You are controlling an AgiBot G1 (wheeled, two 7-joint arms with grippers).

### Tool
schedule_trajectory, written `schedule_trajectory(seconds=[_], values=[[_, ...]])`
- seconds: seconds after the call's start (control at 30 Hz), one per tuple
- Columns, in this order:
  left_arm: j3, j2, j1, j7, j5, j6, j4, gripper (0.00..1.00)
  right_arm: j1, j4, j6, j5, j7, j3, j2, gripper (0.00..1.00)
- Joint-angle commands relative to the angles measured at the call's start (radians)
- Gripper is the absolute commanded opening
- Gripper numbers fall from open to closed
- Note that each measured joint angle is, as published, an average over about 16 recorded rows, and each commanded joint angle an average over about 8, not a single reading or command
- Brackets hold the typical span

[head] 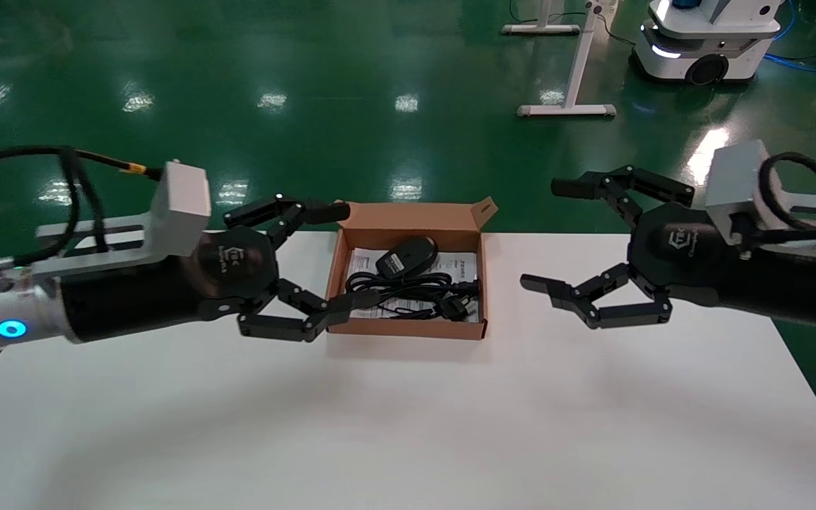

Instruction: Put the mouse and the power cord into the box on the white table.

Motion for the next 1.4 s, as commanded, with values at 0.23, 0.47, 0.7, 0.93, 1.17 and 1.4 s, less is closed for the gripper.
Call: schedule_trajectory(seconds=[0.23,0.47,0.7,0.93,1.17,1.4], values=[[-0.071,-0.099,0.081,-0.092,-0.091,0.06,-0.15,1.0,-0.106,0.169,-0.037,0.102,0.139,0.061,0.046,1.0],[-0.134,-0.185,0.152,-0.173,-0.17,0.112,-0.281,1.0,-0.198,0.315,-0.069,0.19,0.26,0.114,0.086,1.0],[-0.172,-0.237,0.195,-0.217,-0.22,0.145,-0.362,1.0,-0.247,0.397,-0.083,0.237,0.316,0.138,0.103,1.0],[-0.173,-0.238,0.197,-0.217,-0.222,0.146,-0.362,1.0,-0.247,0.395,-0.084,0.238,0.314,0.139,0.104,1.0],[-0.167,-0.23,0.19,-0.211,-0.214,0.14,-0.349,1.0,-0.24,0.382,-0.083,0.231,0.309,0.136,0.102,1.0],[-0.163,-0.225,0.186,-0.209,-0.208,0.137,-0.342,1.0,-0.236,0.374,-0.082,0.226,0.306,0.135,0.102,1.0]])
